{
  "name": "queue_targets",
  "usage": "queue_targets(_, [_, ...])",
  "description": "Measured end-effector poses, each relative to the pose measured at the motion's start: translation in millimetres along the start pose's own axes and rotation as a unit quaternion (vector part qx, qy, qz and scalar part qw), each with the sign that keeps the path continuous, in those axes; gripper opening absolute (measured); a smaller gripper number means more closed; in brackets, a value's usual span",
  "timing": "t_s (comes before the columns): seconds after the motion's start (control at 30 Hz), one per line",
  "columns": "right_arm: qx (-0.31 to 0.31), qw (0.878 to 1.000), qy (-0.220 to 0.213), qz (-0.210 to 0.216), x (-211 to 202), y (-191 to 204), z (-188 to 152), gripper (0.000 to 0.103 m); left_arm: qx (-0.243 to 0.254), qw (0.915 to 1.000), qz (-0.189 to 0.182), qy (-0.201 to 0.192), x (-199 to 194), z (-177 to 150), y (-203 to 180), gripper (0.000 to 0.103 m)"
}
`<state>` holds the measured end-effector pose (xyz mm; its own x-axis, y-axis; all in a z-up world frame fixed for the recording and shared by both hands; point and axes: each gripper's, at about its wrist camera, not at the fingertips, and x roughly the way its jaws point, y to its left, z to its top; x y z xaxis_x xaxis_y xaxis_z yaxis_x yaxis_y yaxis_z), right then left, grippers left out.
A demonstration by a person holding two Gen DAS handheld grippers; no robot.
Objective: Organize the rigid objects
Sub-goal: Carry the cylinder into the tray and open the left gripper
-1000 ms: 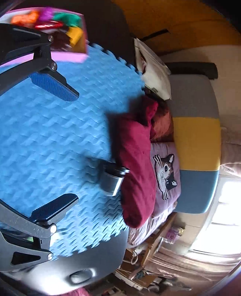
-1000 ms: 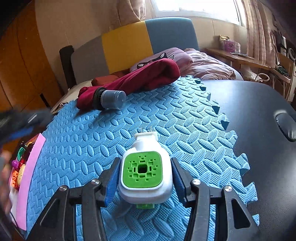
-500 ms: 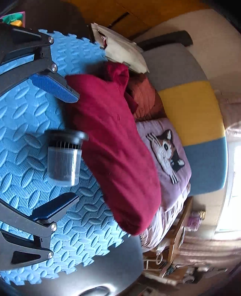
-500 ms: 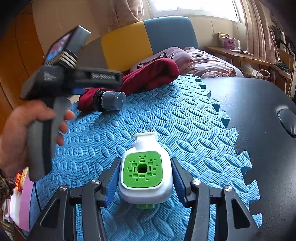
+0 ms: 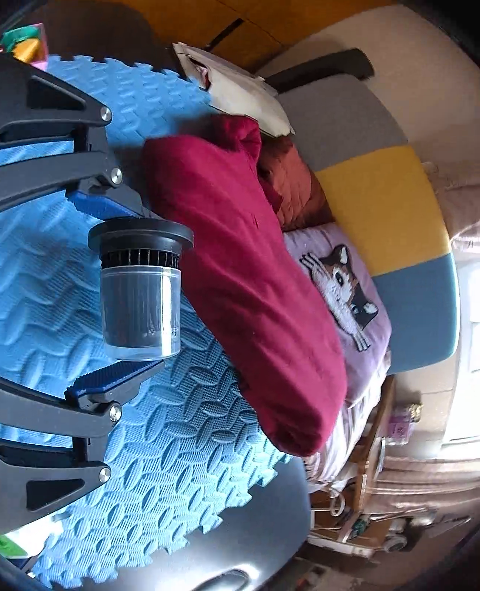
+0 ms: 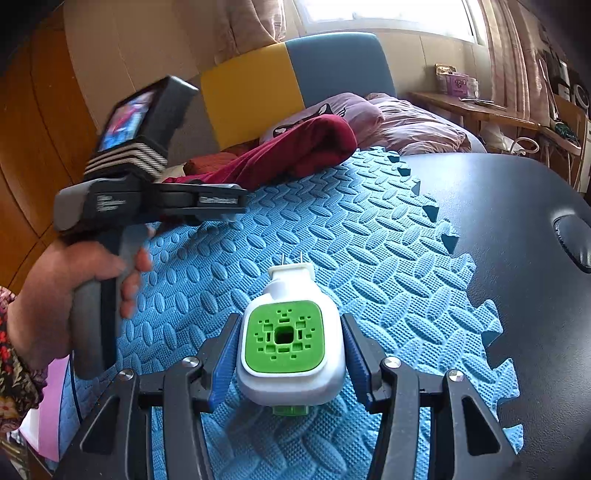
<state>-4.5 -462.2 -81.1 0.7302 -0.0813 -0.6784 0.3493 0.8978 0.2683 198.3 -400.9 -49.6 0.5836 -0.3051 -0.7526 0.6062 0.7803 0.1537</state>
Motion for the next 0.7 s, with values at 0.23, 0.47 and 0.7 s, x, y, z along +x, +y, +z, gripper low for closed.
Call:
queue_targets(0.23, [-0.004,1.0,-0.001,-0.006,-1.1,1.7,-0.3,0.053,-0.02,0.9996,-0.014,-0.013,-52.5,-30.0,19.3,0.067])
queue_targets(0.47, [-0.007,1.0,0.0,-0.009,-1.7,1.9,-0.1,0.053,-0.053,0.9976,-0.041,-0.015,-110.4,-77.9,34.6,0.067])
queue_targets(0.7, [-0.017,1.0,0.004,-0.024,0.1,5.0,-0.6,0.053,-0.094,0.9937,-0.06,-0.01,-157.8,-136.7,49.4,0.067])
